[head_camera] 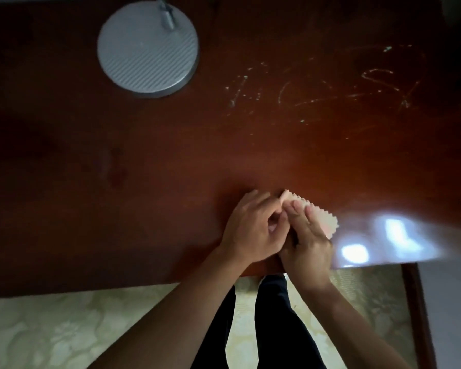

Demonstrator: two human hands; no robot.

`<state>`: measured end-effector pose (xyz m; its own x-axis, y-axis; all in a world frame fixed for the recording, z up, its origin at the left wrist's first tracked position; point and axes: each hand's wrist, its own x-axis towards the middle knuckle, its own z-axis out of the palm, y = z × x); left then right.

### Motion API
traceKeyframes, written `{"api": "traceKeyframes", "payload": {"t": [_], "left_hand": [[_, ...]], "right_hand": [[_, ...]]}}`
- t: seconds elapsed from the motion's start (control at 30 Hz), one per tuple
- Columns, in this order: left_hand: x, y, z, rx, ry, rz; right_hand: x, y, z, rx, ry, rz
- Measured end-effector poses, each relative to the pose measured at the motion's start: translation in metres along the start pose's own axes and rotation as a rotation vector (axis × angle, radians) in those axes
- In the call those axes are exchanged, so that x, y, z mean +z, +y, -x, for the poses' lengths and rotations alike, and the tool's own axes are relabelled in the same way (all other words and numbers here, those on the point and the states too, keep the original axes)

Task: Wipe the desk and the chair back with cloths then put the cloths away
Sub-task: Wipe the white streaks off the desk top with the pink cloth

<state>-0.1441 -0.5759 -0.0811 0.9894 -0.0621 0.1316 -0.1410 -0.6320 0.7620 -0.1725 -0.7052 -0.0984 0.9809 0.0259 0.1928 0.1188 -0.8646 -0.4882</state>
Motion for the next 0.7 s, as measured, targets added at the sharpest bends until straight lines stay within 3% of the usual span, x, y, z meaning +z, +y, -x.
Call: {"api": "traceKeyframes", "payload": {"t": [0.2, 0.37, 0.57, 0.7], "left_hand": [[-0.056, -0.038, 0.062, -0.222, 0.186, -0.111], [-0.087, -0.060, 0.068, -0.278, 0.255, -0.217], [-0.102, -0.073, 0.047, -0.309, 0.314, -0.217], [-0.108, -0.083, 0.029, -0.233, 0.203, -0.255]], "right_hand": [[0.034, -0.068, 0.015, -0.238, -0.127, -0.112], [0.056, -0.102, 0.004, -0.402, -0.099, -0.173], [0.077, -0.126, -0.045, -0.411, -0.132, -0.155], [0.080, -0.130, -0.076, -0.298, -0.302, -0.130]]}}
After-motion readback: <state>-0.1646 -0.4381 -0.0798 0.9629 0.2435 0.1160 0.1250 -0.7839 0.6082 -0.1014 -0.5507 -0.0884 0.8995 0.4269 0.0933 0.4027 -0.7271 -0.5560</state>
